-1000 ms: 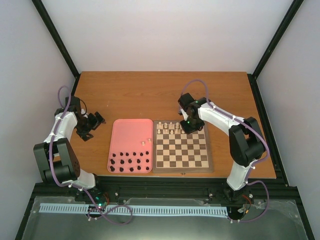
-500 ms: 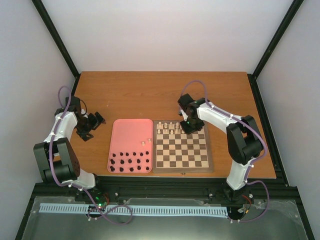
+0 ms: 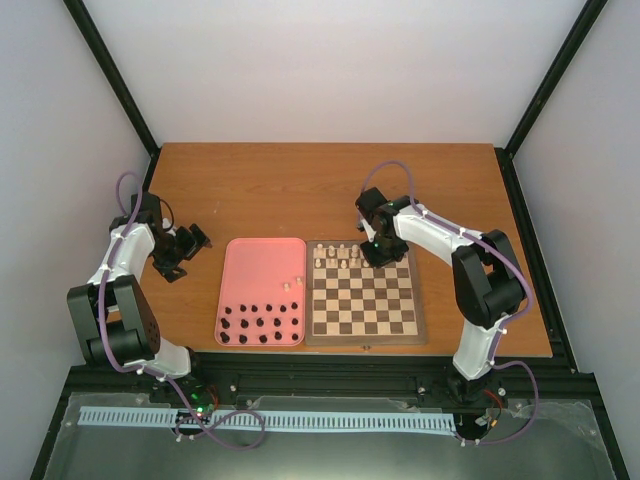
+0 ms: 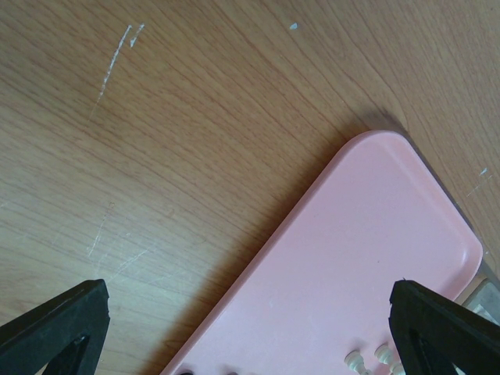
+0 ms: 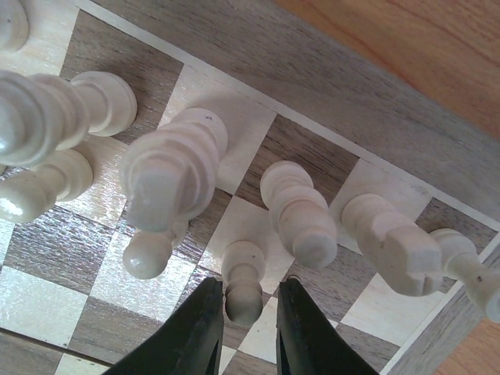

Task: Set up the chess pieces on the board
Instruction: Place the chess piece on the chessboard, then pick up the chess piece from the storage box.

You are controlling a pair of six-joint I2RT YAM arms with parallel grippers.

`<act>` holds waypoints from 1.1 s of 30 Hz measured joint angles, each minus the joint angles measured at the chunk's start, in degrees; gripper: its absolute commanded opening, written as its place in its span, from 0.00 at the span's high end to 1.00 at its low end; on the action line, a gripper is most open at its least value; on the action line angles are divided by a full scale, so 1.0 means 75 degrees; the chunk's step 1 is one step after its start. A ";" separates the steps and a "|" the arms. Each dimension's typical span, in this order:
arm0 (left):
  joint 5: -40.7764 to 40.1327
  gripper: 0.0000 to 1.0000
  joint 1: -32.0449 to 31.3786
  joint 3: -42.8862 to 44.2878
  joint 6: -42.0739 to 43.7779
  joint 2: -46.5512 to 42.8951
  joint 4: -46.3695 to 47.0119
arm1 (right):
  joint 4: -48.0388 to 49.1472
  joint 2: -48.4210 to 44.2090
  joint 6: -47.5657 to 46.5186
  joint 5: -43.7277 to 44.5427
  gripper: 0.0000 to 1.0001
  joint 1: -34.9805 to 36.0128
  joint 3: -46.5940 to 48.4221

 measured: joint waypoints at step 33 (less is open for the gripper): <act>0.0009 0.00 0.0000 0.0009 0.0000 -0.0003 -0.0003 | -0.1096 0.1641 0.0003 -0.1154 0.60 0.2565 0.4809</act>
